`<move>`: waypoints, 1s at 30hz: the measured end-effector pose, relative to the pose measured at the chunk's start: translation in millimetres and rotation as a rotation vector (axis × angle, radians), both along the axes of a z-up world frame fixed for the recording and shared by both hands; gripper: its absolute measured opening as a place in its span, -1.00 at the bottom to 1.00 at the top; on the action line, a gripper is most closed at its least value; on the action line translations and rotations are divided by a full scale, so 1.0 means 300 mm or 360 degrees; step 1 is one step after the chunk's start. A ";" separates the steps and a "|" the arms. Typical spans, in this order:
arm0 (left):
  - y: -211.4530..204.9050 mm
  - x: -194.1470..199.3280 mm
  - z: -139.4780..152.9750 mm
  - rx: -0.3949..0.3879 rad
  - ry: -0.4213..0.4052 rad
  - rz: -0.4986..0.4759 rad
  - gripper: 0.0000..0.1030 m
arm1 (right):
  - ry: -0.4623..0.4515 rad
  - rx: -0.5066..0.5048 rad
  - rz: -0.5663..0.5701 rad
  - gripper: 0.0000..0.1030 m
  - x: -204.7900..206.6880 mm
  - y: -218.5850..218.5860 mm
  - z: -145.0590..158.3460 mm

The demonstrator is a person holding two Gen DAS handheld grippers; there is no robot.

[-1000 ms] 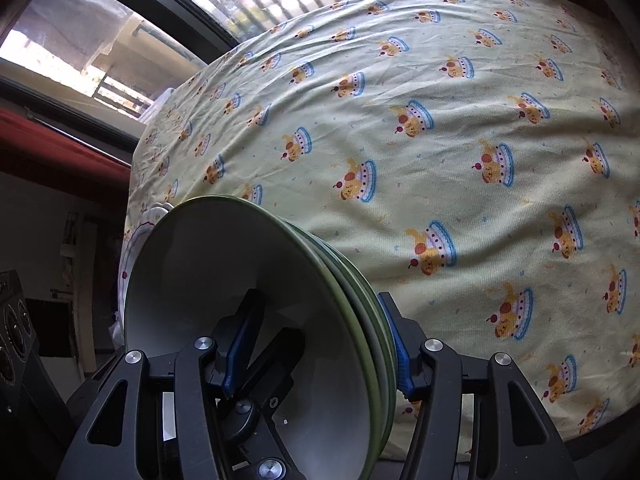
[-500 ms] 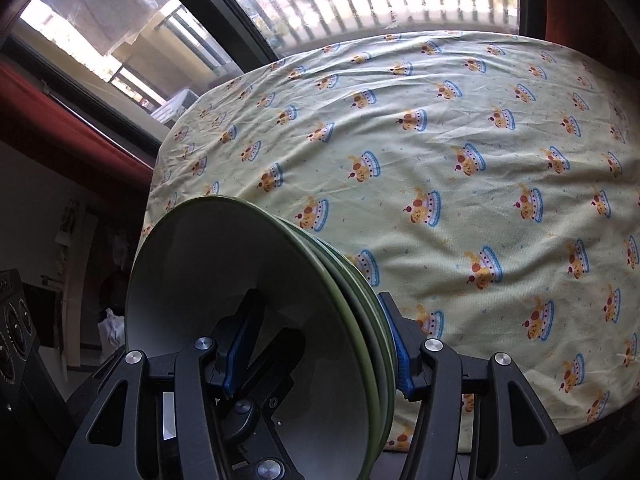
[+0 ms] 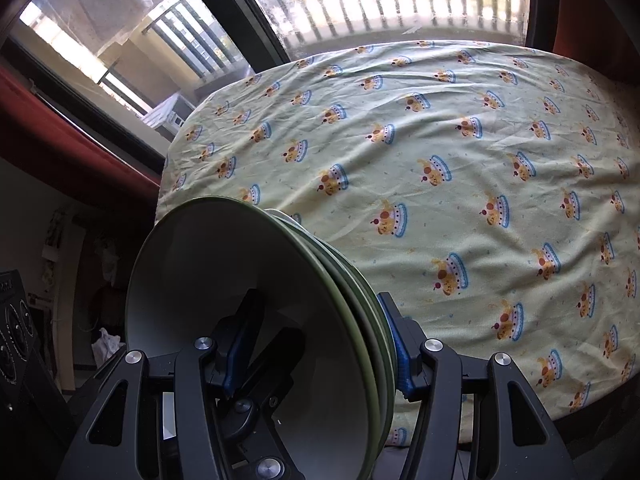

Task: Organize plates and bowls
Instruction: 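Lift the nested bowls with both grippers and carry them over the plate stack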

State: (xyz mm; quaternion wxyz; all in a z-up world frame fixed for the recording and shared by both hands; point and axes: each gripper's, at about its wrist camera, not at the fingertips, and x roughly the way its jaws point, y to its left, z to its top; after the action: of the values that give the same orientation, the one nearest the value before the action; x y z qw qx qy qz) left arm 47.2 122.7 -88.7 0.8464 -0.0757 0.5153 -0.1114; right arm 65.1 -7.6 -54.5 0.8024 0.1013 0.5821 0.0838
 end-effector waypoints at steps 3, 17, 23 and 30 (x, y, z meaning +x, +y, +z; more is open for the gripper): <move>0.061 0.007 -0.011 -0.0005 0.0012 0.0001 0.32 | 0.0008 -0.0004 -0.0006 0.16 0.003 0.067 -0.012; 0.247 0.058 -0.098 -0.0027 0.0140 0.0040 0.32 | 0.0126 -0.0029 0.0017 0.16 0.057 0.282 -0.124; 0.274 0.097 -0.150 -0.0027 0.0227 0.0027 0.32 | 0.0204 -0.0039 0.0002 0.16 0.089 0.313 -0.184; 0.264 0.116 -0.152 -0.0012 0.0188 -0.0006 0.32 | 0.0190 -0.0050 -0.0026 0.16 0.109 0.318 -0.202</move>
State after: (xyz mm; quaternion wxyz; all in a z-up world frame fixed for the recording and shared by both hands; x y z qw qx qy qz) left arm 82.0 202.1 -134.5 0.8139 -0.0844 0.5642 -0.1103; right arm 97.9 87.7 -115.0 0.7685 0.0983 0.6292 0.0619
